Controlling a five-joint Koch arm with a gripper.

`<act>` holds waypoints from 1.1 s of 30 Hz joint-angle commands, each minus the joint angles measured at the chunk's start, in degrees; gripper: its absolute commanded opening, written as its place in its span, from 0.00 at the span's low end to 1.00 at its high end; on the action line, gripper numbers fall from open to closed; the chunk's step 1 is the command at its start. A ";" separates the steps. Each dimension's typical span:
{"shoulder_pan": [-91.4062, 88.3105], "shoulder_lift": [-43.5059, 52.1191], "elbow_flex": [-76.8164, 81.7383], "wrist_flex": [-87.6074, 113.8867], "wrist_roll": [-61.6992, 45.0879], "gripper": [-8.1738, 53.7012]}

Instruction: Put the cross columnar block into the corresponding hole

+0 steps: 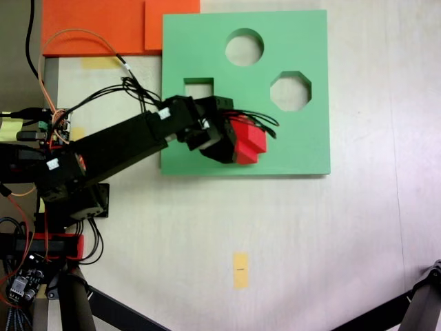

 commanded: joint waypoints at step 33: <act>-4.31 -9.14 -2.46 -8.17 6.86 0.62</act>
